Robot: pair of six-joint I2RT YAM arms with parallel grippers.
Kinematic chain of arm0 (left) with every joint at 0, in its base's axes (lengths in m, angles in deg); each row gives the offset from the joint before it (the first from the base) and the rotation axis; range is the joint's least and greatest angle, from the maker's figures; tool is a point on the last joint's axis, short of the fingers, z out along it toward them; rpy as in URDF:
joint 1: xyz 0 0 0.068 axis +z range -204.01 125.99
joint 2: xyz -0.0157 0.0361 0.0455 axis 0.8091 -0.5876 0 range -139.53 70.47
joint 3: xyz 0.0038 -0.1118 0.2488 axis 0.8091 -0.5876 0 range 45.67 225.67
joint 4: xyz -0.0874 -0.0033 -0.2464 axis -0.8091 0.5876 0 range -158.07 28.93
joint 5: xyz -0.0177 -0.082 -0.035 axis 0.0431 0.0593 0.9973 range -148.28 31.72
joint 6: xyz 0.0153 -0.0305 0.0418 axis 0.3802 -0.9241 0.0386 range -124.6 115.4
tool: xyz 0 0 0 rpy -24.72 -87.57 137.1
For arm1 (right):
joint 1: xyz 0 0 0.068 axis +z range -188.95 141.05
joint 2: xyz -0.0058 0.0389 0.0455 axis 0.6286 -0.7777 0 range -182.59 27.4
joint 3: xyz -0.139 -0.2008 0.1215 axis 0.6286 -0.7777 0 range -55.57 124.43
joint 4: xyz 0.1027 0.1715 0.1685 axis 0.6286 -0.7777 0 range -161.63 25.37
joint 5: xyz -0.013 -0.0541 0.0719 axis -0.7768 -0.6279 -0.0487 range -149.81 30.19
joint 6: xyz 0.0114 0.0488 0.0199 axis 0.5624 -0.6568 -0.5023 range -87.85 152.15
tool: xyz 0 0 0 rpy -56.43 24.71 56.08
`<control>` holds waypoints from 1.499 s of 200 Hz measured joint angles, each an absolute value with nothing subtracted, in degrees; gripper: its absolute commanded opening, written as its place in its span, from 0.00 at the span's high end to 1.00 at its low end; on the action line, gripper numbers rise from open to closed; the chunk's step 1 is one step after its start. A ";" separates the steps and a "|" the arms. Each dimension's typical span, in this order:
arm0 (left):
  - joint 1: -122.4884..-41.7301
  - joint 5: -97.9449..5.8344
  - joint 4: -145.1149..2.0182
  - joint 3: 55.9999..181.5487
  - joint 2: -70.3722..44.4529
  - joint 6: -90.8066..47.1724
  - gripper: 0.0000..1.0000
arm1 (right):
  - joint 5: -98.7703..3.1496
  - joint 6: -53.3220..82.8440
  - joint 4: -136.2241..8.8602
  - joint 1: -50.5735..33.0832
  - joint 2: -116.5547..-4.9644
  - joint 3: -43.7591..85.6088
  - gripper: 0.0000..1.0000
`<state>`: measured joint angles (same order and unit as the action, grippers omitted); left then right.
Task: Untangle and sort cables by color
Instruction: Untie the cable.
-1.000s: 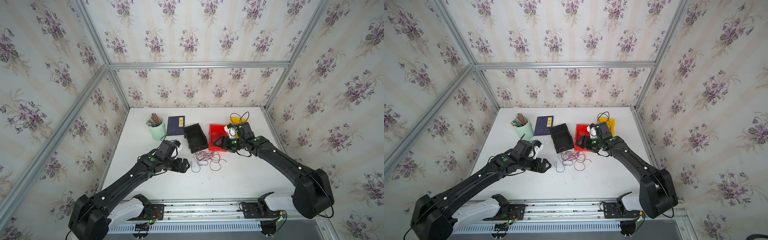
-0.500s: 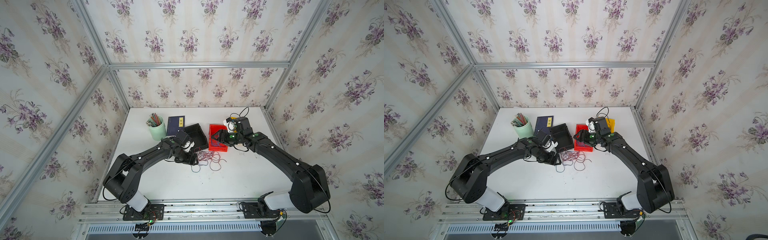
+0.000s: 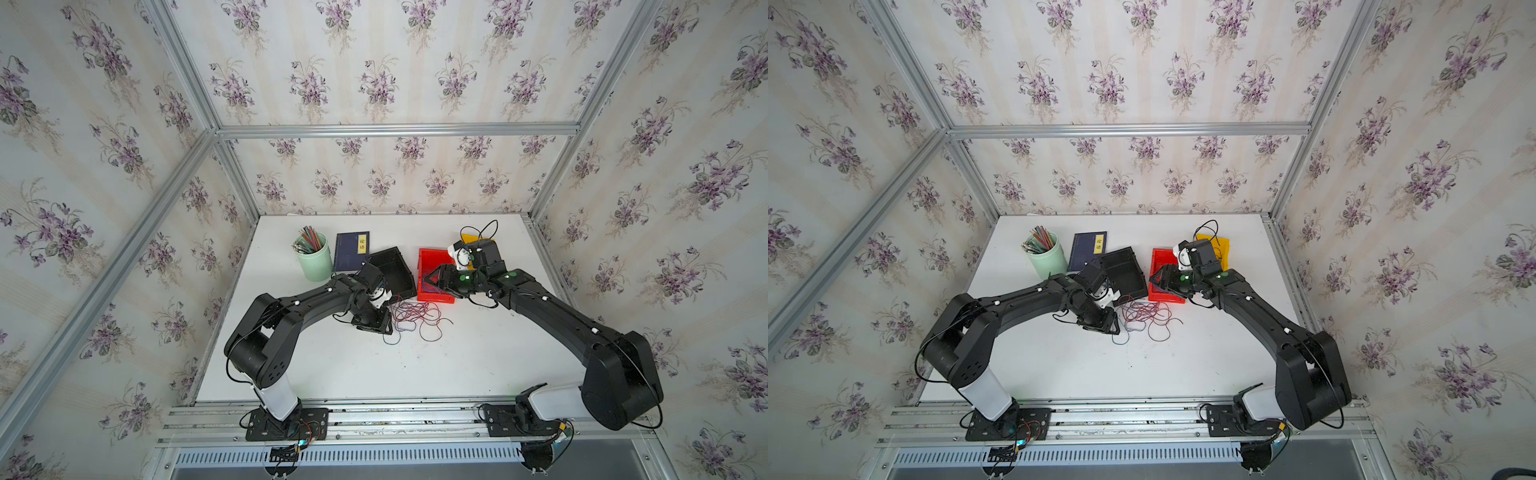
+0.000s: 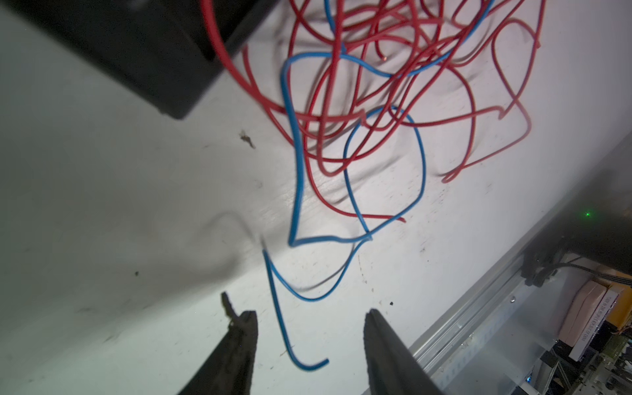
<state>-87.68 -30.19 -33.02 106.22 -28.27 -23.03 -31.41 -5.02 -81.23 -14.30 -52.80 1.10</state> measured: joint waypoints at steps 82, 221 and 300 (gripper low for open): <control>-87.68 -31.96 -30.20 106.01 -25.17 -22.27 1.00 | -31.65 -5.15 -80.53 -14.30 -51.05 0.57 0.49; -87.64 -41.49 -9.19 137.61 -3.22 -22.79 1.00 | -16.19 8.99 -60.08 -13.71 -39.18 -2.81 0.32; -87.64 -39.63 -10.59 150.18 -7.11 -22.22 1.00 | -6.36 23.59 -49.15 -12.27 -37.28 -6.99 0.29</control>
<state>-87.64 -39.63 -10.59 150.18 -7.11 -22.22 -6.36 23.59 -49.15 -12.27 -37.28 -6.99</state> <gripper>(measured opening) 0.060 0.713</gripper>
